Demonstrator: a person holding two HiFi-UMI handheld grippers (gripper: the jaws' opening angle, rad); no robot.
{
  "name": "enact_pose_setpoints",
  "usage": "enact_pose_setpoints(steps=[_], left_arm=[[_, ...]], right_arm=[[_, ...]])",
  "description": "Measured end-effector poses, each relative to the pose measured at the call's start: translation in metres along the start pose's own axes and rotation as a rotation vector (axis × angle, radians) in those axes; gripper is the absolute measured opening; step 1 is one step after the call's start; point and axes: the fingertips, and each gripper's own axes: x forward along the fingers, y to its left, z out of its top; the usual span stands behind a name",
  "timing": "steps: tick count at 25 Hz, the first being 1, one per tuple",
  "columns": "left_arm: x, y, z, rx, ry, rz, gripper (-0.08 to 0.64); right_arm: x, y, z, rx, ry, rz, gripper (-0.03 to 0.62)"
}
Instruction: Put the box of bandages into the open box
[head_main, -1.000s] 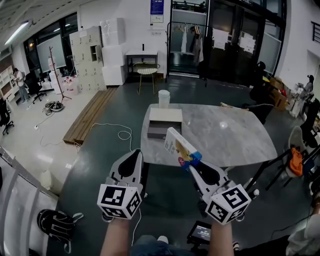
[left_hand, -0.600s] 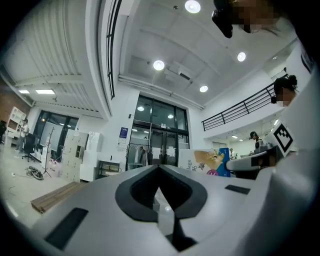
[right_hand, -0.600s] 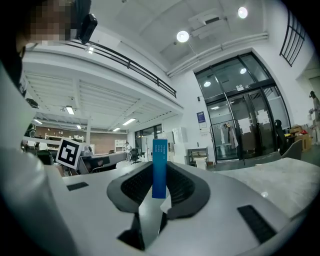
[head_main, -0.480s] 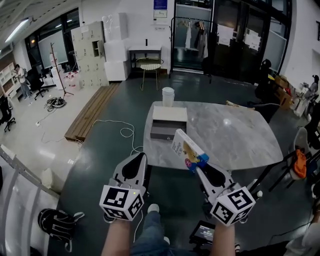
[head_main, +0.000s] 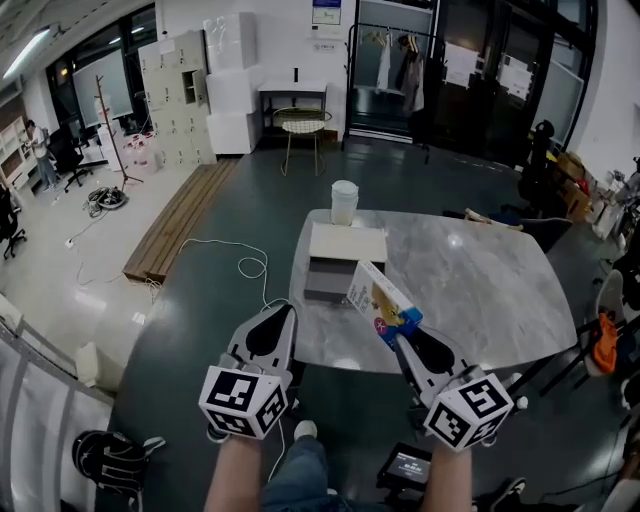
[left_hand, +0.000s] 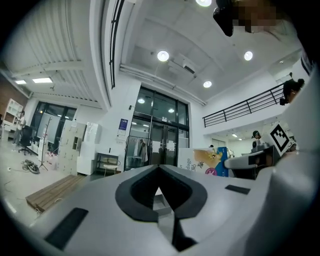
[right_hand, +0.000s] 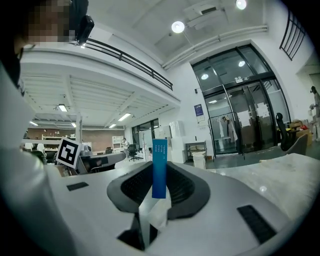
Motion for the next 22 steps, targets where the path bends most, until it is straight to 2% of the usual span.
enact_pose_setpoints(steps=[5,12,22], left_arm=[[0.051,0.035,-0.002,0.014,0.017,0.003,0.011],[0.107,0.075,-0.004,0.007,0.033,-0.033,0.011],[0.16,0.119,-0.014,-0.057,0.069,-0.023,0.011]], right_arm=[[0.05,-0.027,0.012,0.003,0.005,-0.004,0.095],[0.115,-0.059,0.015,0.031,0.023,-0.04,0.095],[0.168,-0.084,0.017,0.029,0.083,-0.071,0.095]])
